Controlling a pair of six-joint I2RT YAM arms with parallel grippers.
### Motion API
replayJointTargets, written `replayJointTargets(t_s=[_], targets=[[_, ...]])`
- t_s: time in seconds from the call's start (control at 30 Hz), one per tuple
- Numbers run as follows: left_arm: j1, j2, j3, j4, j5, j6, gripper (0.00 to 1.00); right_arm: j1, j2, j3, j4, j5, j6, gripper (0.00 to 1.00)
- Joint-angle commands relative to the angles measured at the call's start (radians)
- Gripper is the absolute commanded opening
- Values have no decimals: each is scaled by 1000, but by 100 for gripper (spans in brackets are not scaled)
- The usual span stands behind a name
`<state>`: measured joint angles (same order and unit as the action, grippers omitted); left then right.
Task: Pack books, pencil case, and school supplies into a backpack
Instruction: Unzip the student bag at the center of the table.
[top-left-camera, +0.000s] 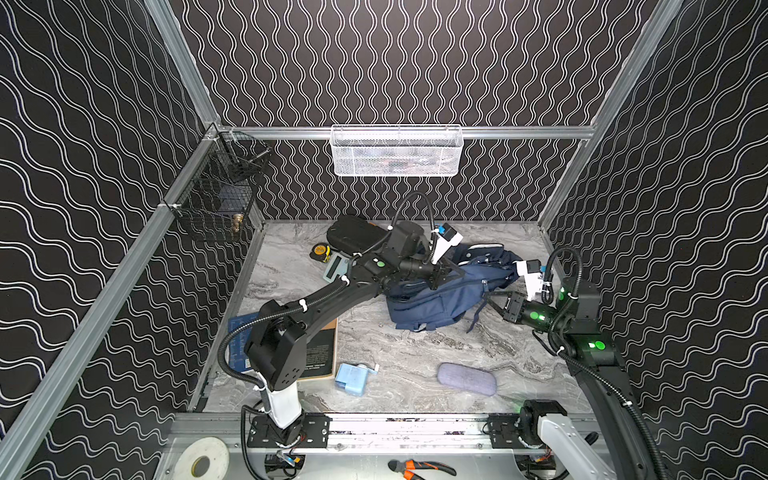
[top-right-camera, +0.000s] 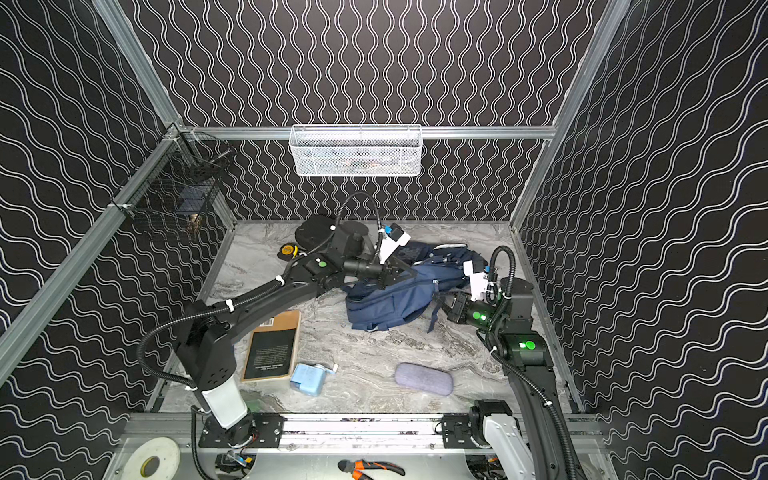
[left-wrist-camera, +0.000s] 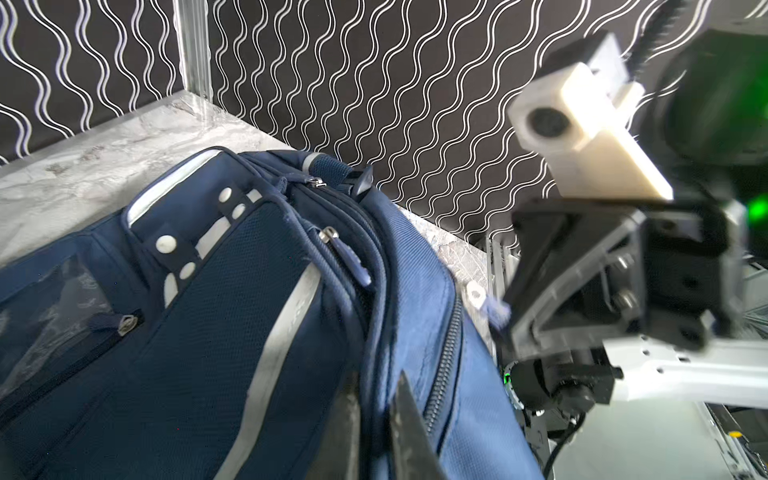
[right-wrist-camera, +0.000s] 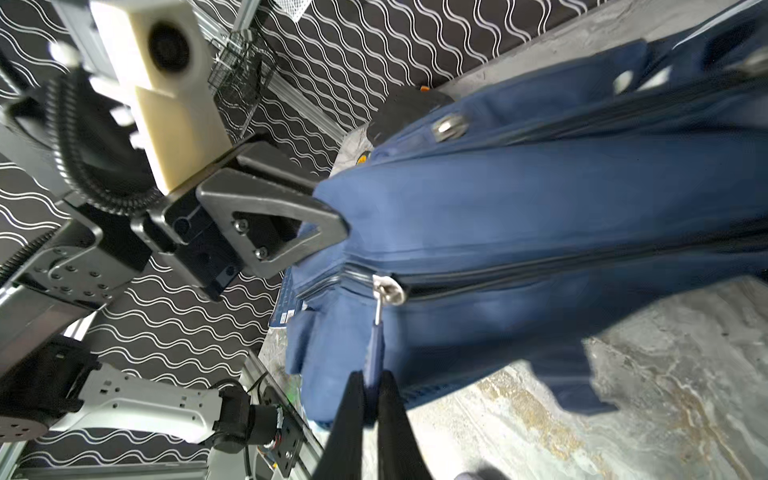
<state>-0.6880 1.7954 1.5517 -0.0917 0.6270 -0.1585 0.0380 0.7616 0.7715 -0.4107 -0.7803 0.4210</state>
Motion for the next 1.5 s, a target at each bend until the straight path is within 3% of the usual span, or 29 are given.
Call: replayJointTargets(t_s=[0.0,0.17,0.53,0.73,0.83,1.0,1.13,1.3,1.47], targets=[[-13,8,16,92,-55,-83,0,36,-7,2,-34,-5,7,0],[-34,21,37,81,-89,-128,0,88,16,42,-46,57,8,0],[-86,91,181,-13,-275,-349,0,289,95,127,-167,279,21,0],[-140,162,352,-200,-414,-306,0,310,138,219,-351,550,51,0],[-141,177,383,-275,-427,-273,0,311,130,306,-401,646,53,0],[-141,107,257,-221,-386,-253,0,310,211,426,-524,700,0,0],[-139,107,227,-195,-300,-273,0,309,199,430,-478,705,-36,0],[-140,127,263,-214,-246,-294,0,309,201,448,-432,593,-113,0],[-135,125,253,-140,-82,-282,0,310,157,421,-399,525,-155,0]])
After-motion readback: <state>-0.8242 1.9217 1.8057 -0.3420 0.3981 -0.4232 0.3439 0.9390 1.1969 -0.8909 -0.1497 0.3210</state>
